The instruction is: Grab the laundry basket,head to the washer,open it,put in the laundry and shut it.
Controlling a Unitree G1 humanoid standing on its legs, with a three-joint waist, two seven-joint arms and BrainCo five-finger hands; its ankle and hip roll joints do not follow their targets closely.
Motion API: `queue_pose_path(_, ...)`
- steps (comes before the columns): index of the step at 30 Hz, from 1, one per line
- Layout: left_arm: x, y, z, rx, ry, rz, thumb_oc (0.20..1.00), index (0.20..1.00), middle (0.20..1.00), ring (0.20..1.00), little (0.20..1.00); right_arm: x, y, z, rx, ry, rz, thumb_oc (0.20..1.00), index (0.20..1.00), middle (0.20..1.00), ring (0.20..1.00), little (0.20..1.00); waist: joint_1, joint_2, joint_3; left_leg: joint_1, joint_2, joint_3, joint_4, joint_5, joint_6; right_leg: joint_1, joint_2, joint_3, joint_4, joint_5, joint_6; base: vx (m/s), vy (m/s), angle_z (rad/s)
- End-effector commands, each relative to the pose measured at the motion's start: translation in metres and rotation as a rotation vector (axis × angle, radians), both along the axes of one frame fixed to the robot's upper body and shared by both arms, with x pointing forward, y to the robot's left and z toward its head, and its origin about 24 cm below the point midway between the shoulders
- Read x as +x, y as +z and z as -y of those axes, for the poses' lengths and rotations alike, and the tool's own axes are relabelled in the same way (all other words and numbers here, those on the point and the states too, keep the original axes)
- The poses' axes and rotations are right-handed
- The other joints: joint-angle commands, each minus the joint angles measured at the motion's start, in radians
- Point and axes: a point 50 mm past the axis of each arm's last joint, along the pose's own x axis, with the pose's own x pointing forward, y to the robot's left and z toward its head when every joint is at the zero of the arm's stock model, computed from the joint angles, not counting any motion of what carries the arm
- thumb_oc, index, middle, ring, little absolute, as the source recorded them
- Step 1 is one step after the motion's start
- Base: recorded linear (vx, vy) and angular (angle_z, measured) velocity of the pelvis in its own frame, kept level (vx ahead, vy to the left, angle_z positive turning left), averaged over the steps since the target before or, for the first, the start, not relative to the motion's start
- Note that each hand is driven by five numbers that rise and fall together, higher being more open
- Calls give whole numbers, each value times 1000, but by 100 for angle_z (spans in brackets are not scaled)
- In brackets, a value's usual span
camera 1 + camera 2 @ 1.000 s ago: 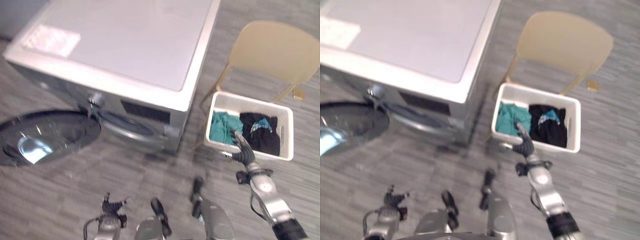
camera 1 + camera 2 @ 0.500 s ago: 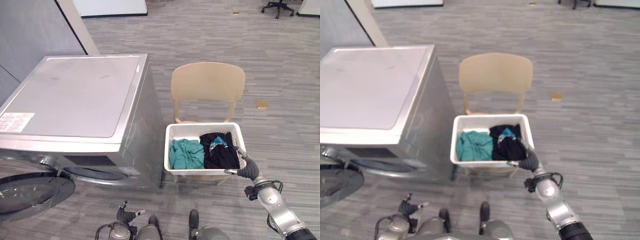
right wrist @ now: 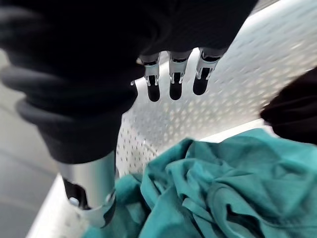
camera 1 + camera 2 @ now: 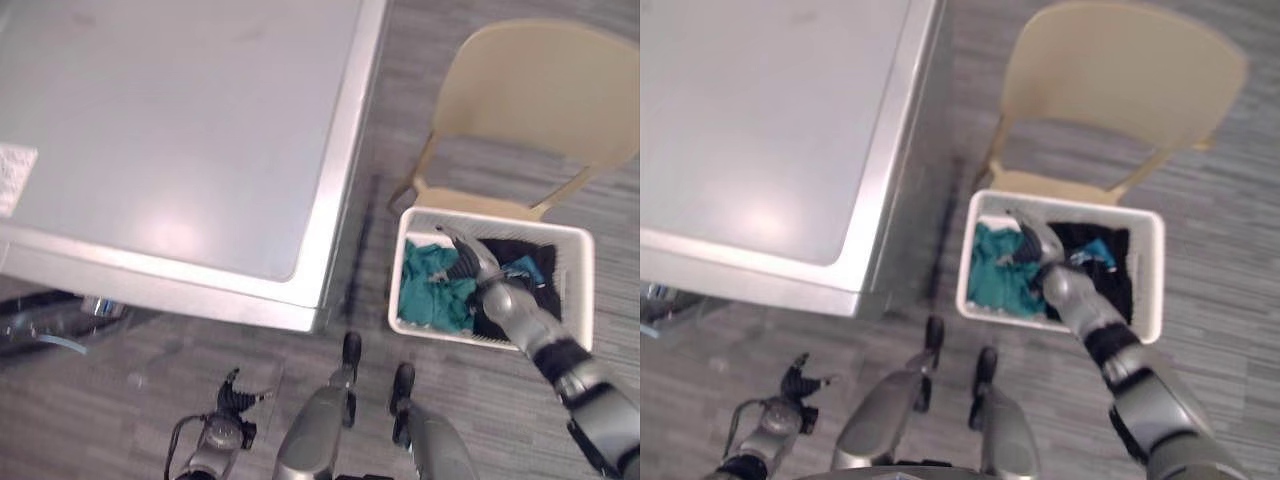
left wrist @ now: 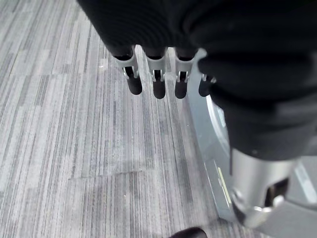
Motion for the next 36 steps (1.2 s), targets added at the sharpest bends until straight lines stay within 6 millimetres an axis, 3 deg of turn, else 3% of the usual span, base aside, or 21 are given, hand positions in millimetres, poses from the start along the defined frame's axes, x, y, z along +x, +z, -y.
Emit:
queue_pose_path(1,-25,-10,-5,19,40,-28,1000,1000,1000,1000,1000,-21,-32,2,-58,0,-45,1000,1000,1000,1000,1000,-7,-26,-74,-34,64,0,87,-116,-59,-44,-10,20,6,-9,27,-113,4,34)
queue_pose_path(2,-17,-5,-6,25,29,-3,1000,1000,1000,1000,1000,-19,-42,2,-103,-28,-89,1000,1000,1000,1000,1000,11,-15,-47,-54,58,-9,95,-112,-60,-65,-14,12,21,-10,26,-78,-3,26)
queue_pose_path(6,-5,1,-6,27,16,30,1000,1000,1000,1000,1000,-15,-52,7,-131,-99,-145,1000,1000,1000,1000,1000,29,-1,-19,-94,53,-23,108,-101,-62,-103,-22,0,38,-6,23,-104,-27,13)
queue_pose_path(9,9,9,-3,19,10,73,1000,1000,1000,1000,1000,-15,-55,41,1,-342,-184,1000,1000,1000,1000,1000,37,16,1,-112,50,-30,102,-80,-70,-125,-19,-8,36,4,23,-141,-42,16)
queue_pose_path(12,11,8,1,6,-6,68,1000,1000,1000,1000,1000,-22,-64,49,26,-380,-230,1000,1000,1000,1000,1000,27,19,1,-104,57,-33,75,-64,-77,-116,-12,-13,17,8,21,-107,-60,6)
queue_pose_path(13,14,9,0,7,-14,63,1000,1000,1000,1000,1000,-24,-67,49,25,-367,-244,200,200,200,200,200,22,21,1,-100,60,-32,68,-60,-81,-112,-10,-15,9,9,20,-109,-71,1)
queue_pose_path(19,10,5,3,-23,1,42,1000,1000,1000,1000,1000,-34,-73,32,366,-375,-223,200,200,200,200,200,-4,18,-12,-60,72,-15,67,-66,-80,-78,-5,-12,-2,11,21,-27,-24,-6)
queue_pose_path(23,-7,-3,3,-51,34,-4,1000,1000,1000,1000,1000,-43,-68,15,695,-353,-168,200,200,200,200,200,-31,-4,-69,8,79,4,50,-84,-71,-15,-2,-4,-32,17,27,70,4,-6)
queue_pose_path(24,-7,-3,3,-51,34,-3,1000,1000,1000,1000,1000,-43,-68,15,695,-353,-168,200,200,200,200,200,-32,-4,-71,5,79,3,49,-82,-71,-17,-2,-5,-34,19,27,115,34,-13)
queue_pose_path(25,-15,-6,0,-56,55,-20,1000,1000,1000,1000,1000,-47,-60,14,788,-325,-122,200,200,200,200,200,-45,-16,-100,42,78,13,43,-94,-66,19,-3,0,-47,18,32,70,25,-17)
queue_pose_path(36,-54,-20,-9,-63,120,-121,1000,1000,1000,1000,1000,-70,-25,13,984,-153,0,200,200,200,200,200,-82,-49,-241,171,66,43,24,-148,-41,121,-14,39,-79,26,55,84,68,-10)
